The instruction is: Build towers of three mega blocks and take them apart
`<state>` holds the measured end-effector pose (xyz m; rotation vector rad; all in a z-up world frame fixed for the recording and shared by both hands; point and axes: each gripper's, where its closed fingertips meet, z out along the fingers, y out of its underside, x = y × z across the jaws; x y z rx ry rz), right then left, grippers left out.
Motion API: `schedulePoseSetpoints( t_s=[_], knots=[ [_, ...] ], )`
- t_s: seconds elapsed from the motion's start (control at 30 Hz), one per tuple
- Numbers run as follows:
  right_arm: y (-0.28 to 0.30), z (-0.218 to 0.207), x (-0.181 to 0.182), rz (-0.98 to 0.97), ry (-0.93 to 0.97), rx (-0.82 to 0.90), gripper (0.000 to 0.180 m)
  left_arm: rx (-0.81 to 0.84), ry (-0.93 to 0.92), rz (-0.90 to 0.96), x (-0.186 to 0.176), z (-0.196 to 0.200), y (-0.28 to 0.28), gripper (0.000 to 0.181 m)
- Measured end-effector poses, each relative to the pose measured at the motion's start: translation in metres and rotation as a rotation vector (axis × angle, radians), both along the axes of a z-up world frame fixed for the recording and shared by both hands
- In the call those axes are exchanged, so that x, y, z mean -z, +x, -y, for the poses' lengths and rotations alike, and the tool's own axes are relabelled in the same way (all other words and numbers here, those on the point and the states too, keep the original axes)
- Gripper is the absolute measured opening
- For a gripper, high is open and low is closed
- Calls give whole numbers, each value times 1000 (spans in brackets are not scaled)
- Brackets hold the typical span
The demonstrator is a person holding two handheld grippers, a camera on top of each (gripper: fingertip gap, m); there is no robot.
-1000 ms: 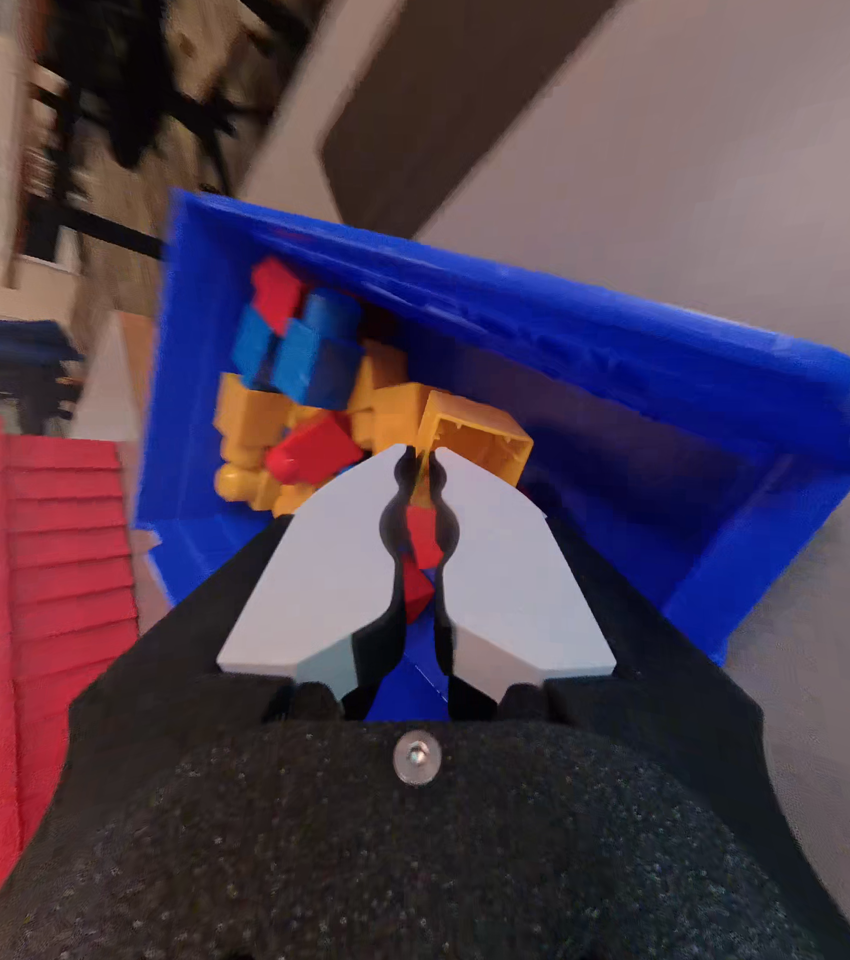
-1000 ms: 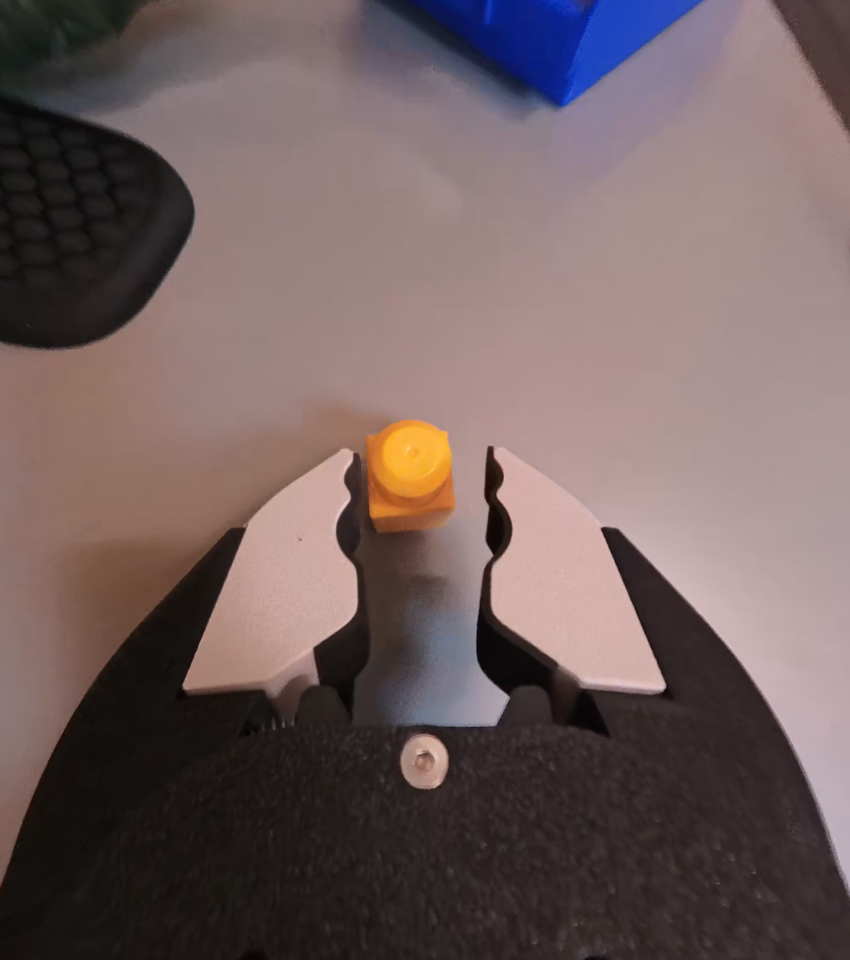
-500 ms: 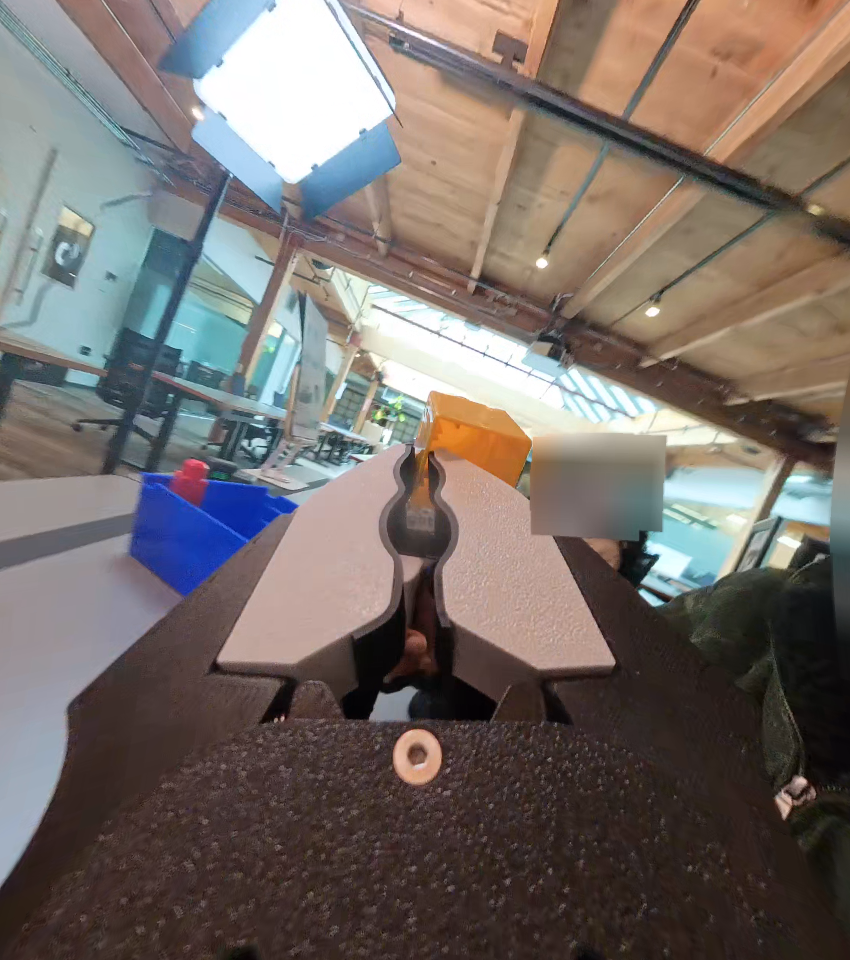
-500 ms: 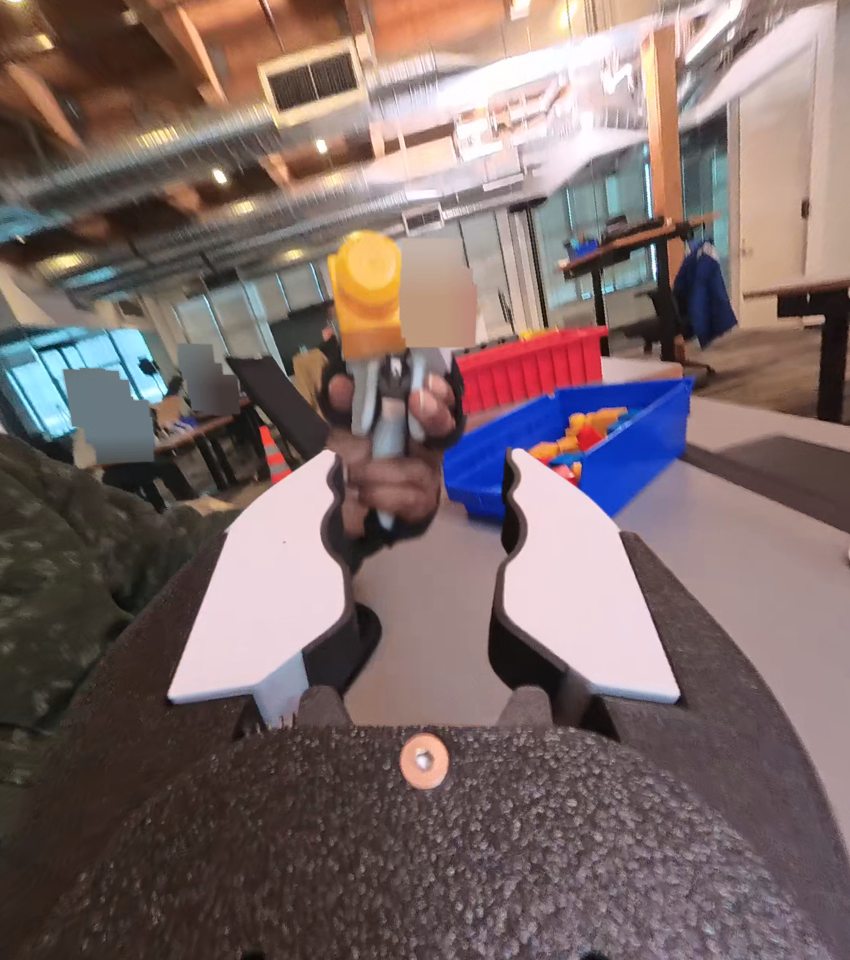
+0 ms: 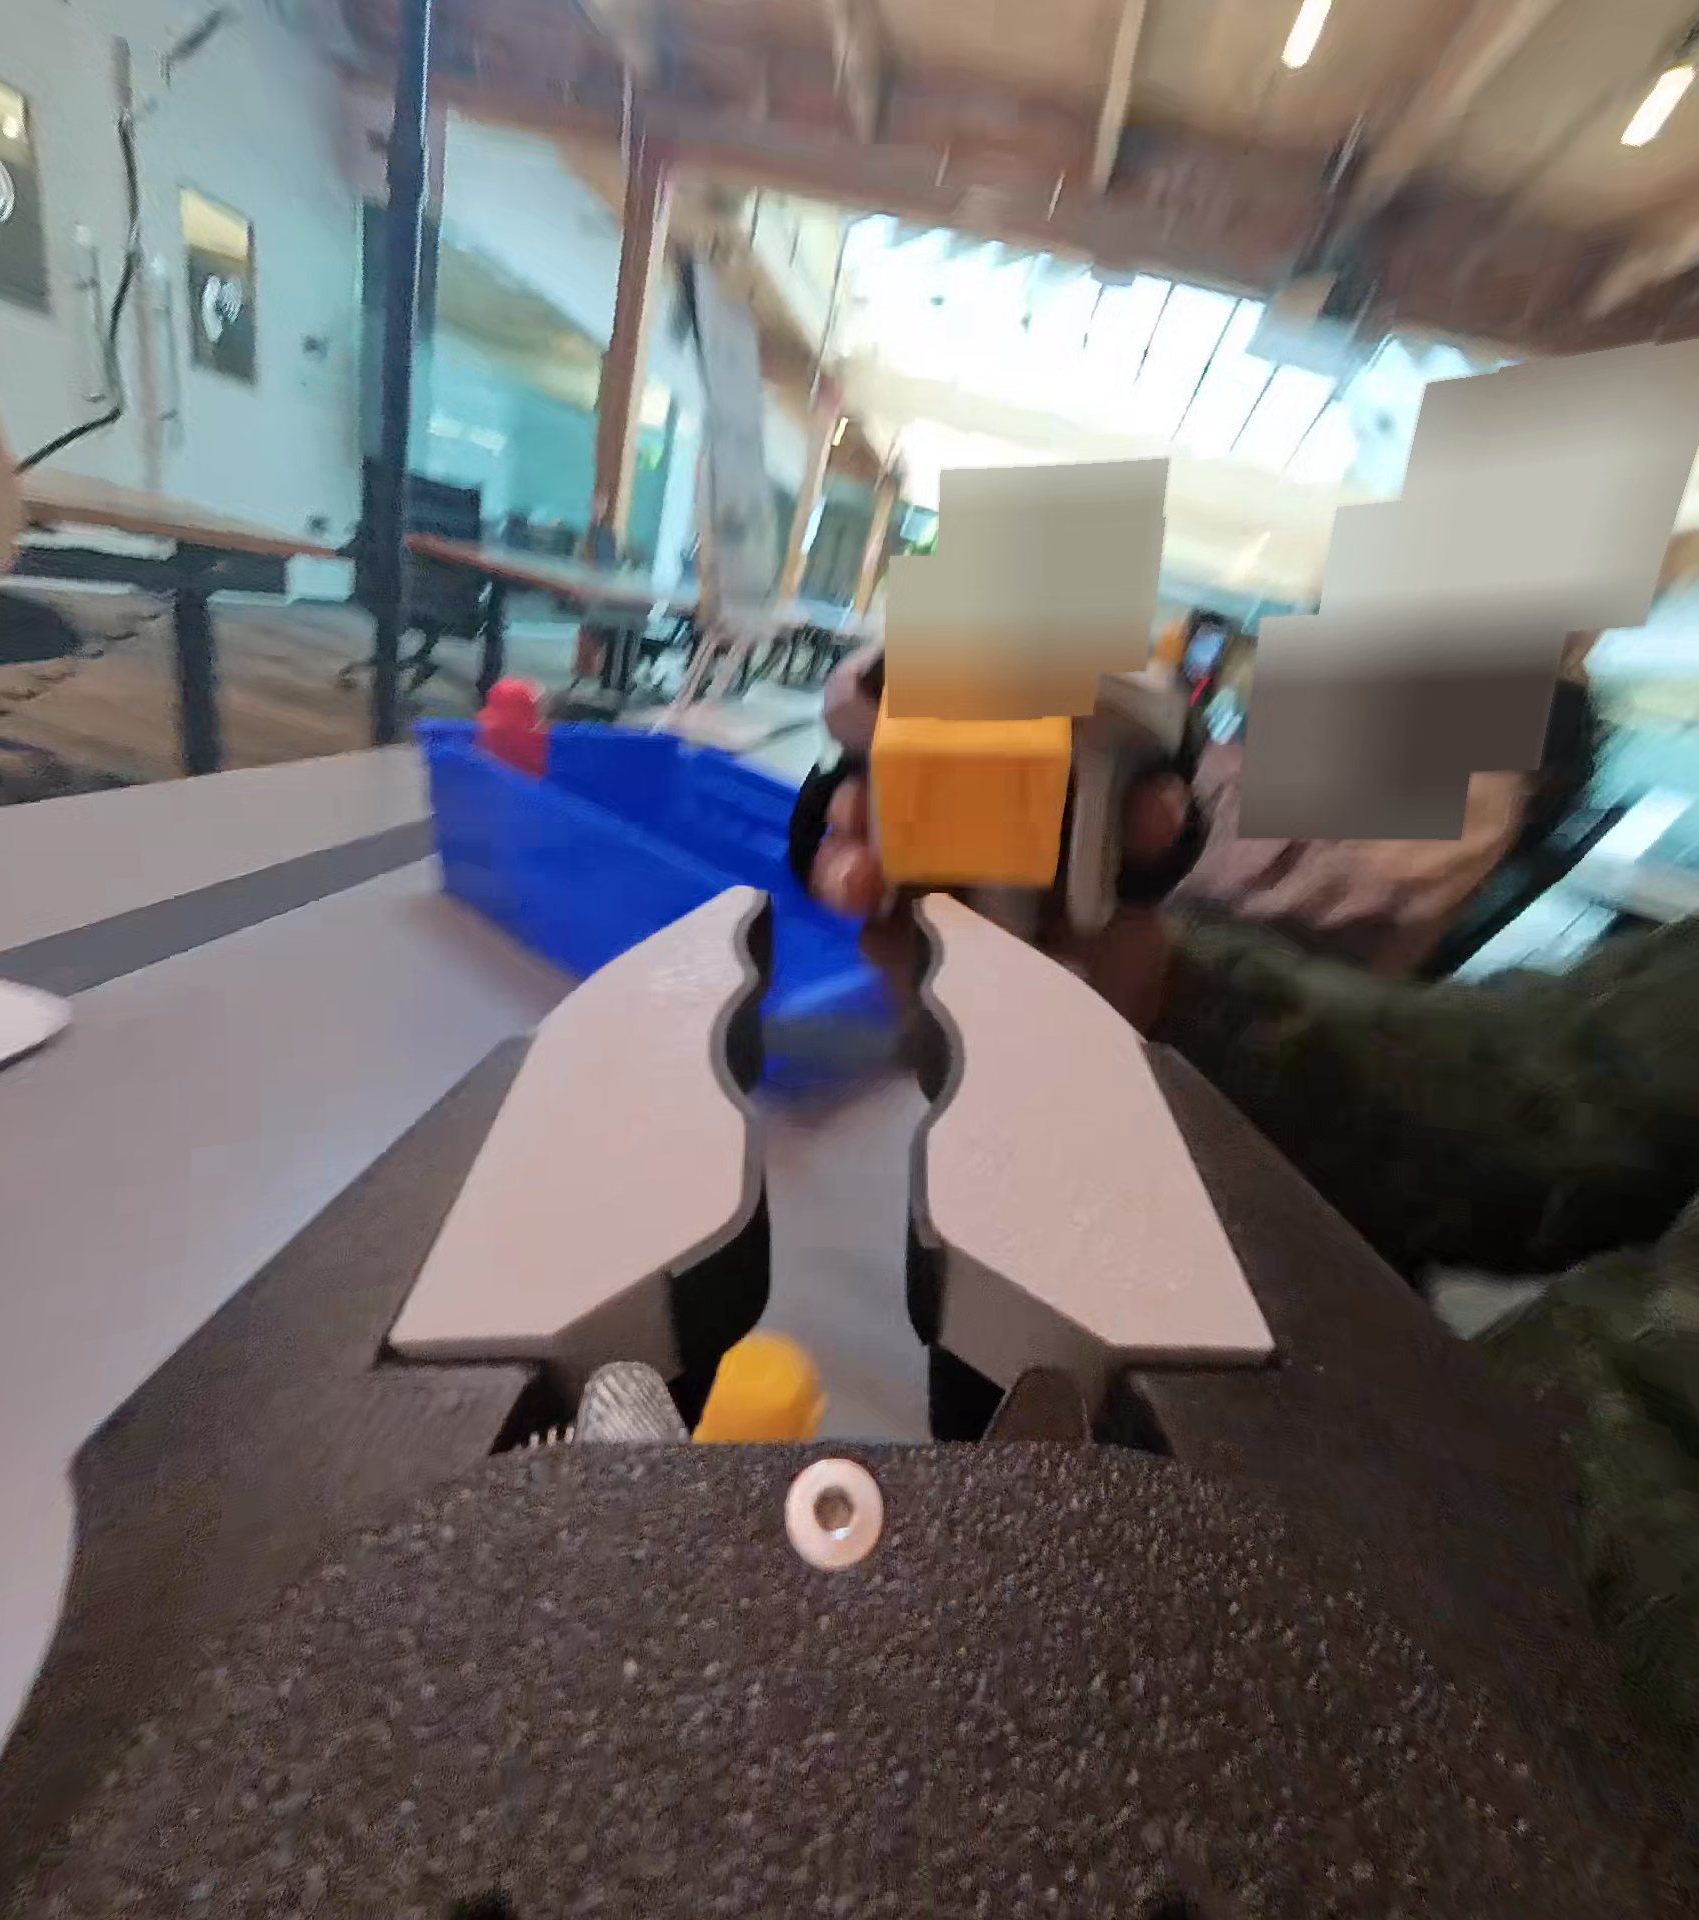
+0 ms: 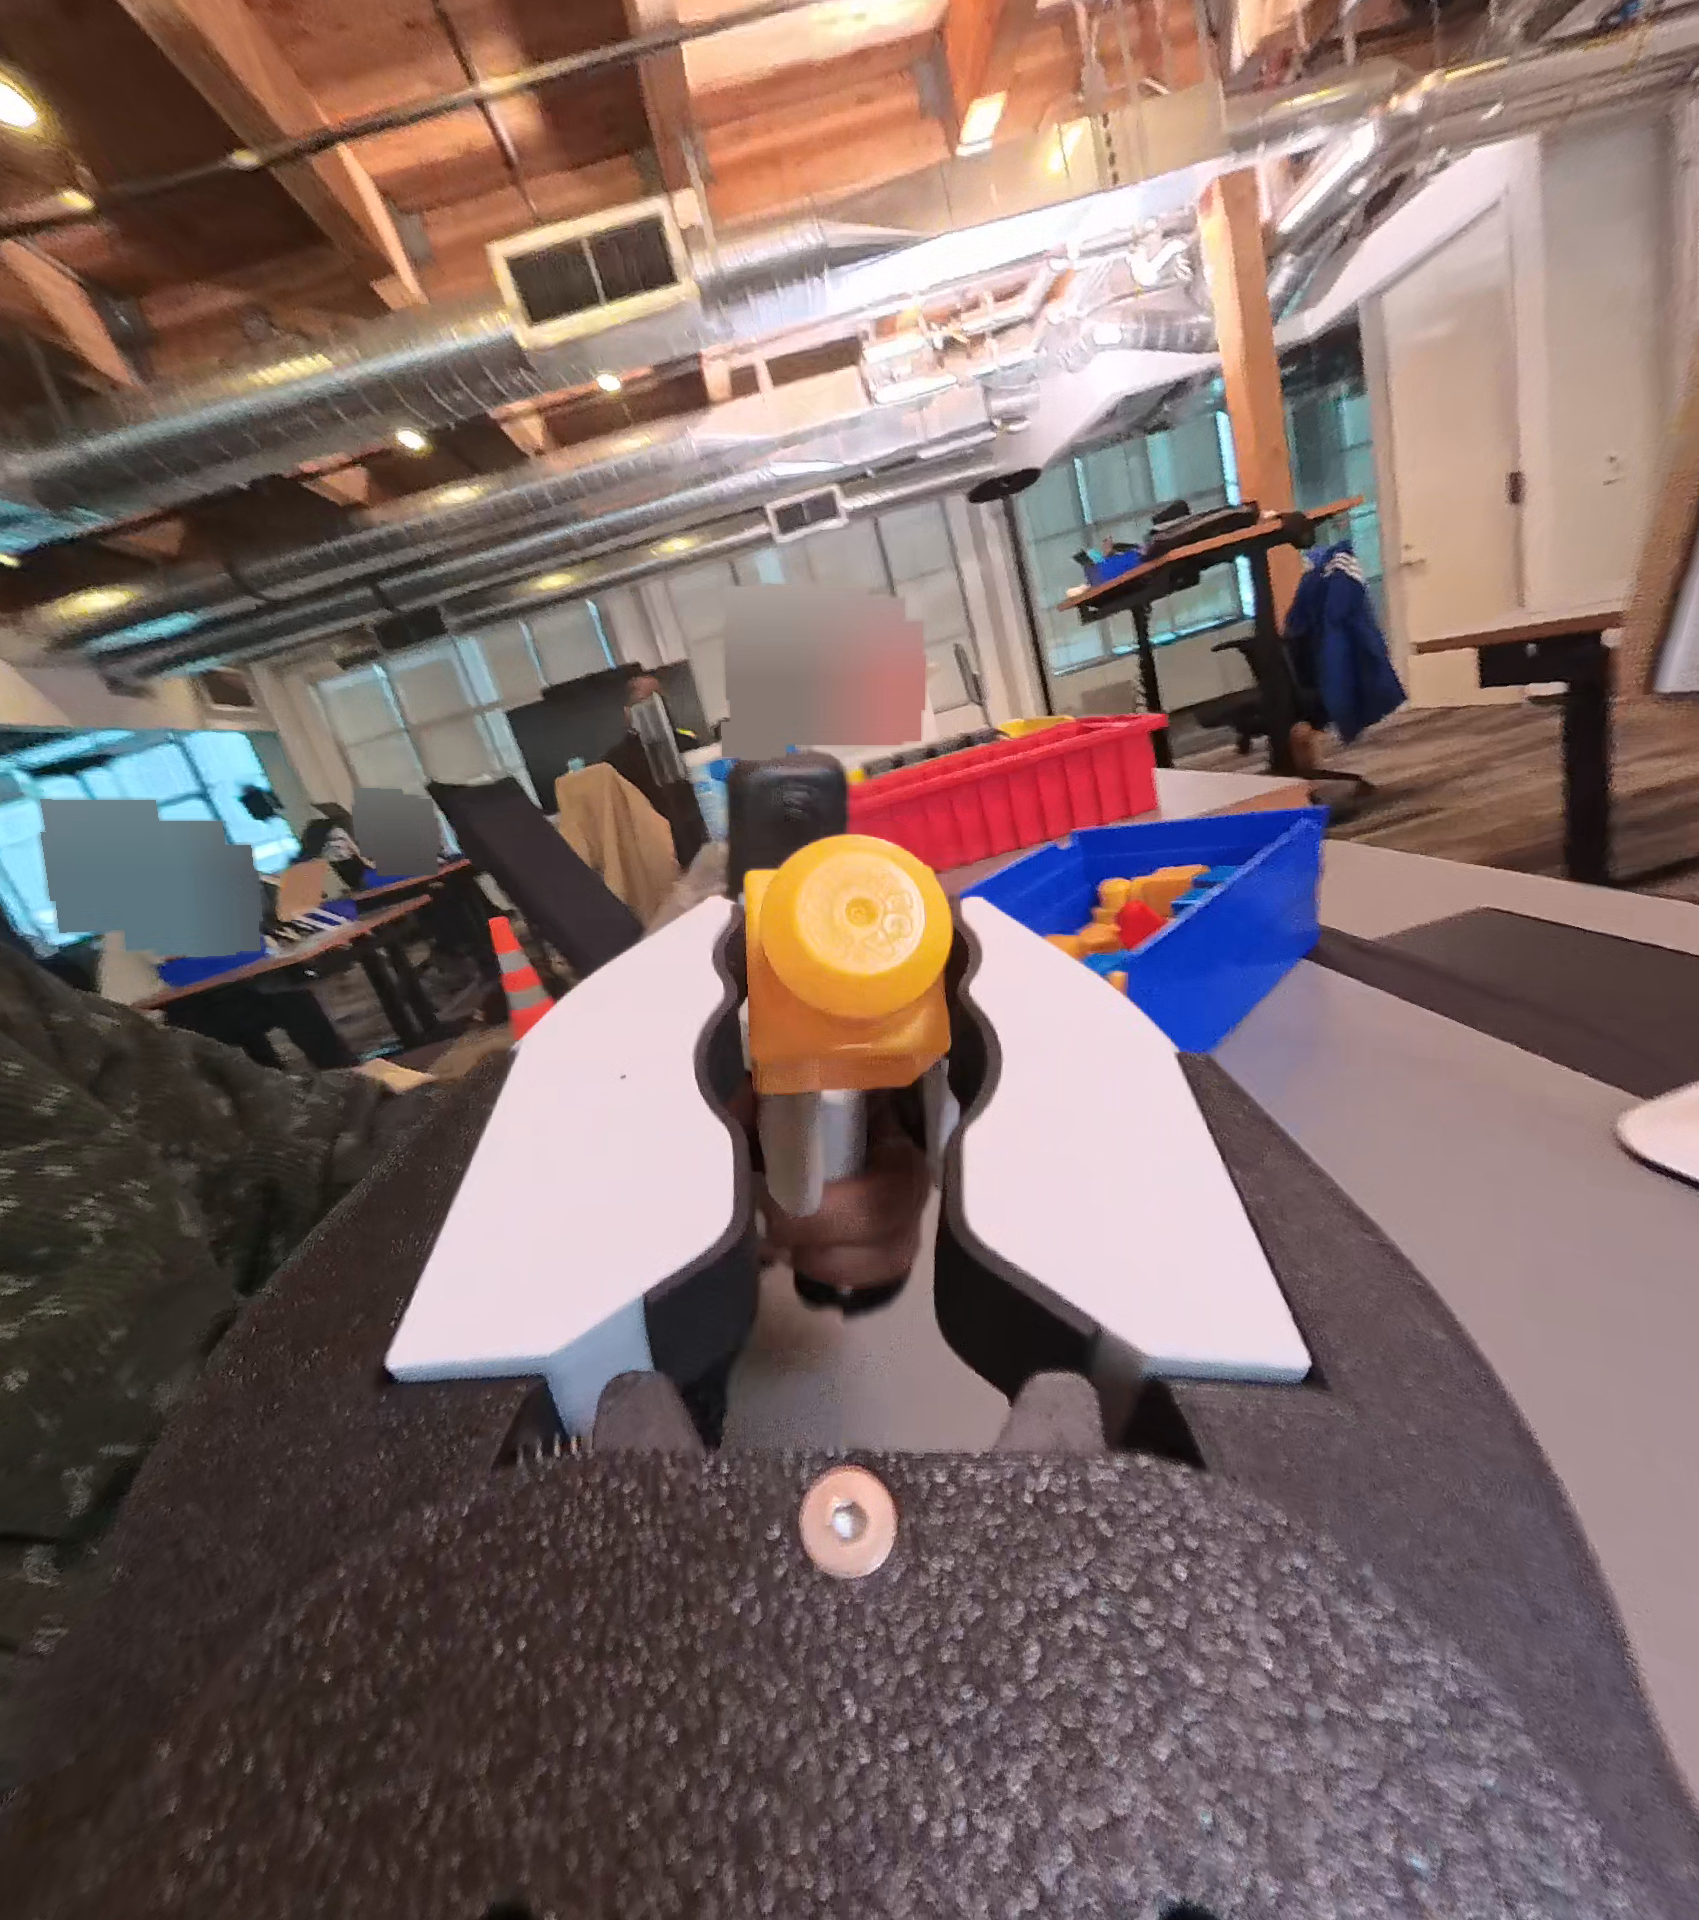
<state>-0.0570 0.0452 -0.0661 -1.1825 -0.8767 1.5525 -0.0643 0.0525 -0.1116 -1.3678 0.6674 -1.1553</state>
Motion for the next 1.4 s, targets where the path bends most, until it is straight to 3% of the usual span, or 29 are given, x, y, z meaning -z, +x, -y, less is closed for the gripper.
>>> schedulePoseSetpoints(
  t_s=[0.07, 0.17, 0.23, 0.33, 0.47, 0.7, 0.87, 1.03, 1.2, 1.4],
  knots=[
    [4, -13, 10, 114, 66, 70, 37, -26, 27, -226, 31, -8, -11, 39],
    [4, -27, 47, 414, 214, 153, 37, -14, -6, -621, 107, -13, -23, 62],
    [0, -25, 73, 569, 246, 120, 37, 50, -25, -726, 140, -6, -20, 64],
    [-8, -15, 103, 709, 268, 57, 37, 115, -29, -715, 139, 0, -13, 54],
    [-15, -10, 113, 749, 265, 30, 37, 190, -22, -753, 142, 15, -5, 58],
    [-16, -7, 122, 771, 256, -6, 37, 141, 18, -861, 154, 11, -4, 50],
    [-15, -10, 130, 793, 227, -7, 37, 110, 3, -759, 142, 3, -4, 37],
    [-8, -19, 117, 746, 206, 32, 37, 130, 211, -831, 135, 15, 1, 49],
    [1, -29, 96, 663, 177, 77, 37, 155, 368, -1032, 151, 17, 13, 58],
    [6, -32, 82, 586, 135, 83, 37, 183, 386, -1196, 166, 6, 22, 49]
  ],
)
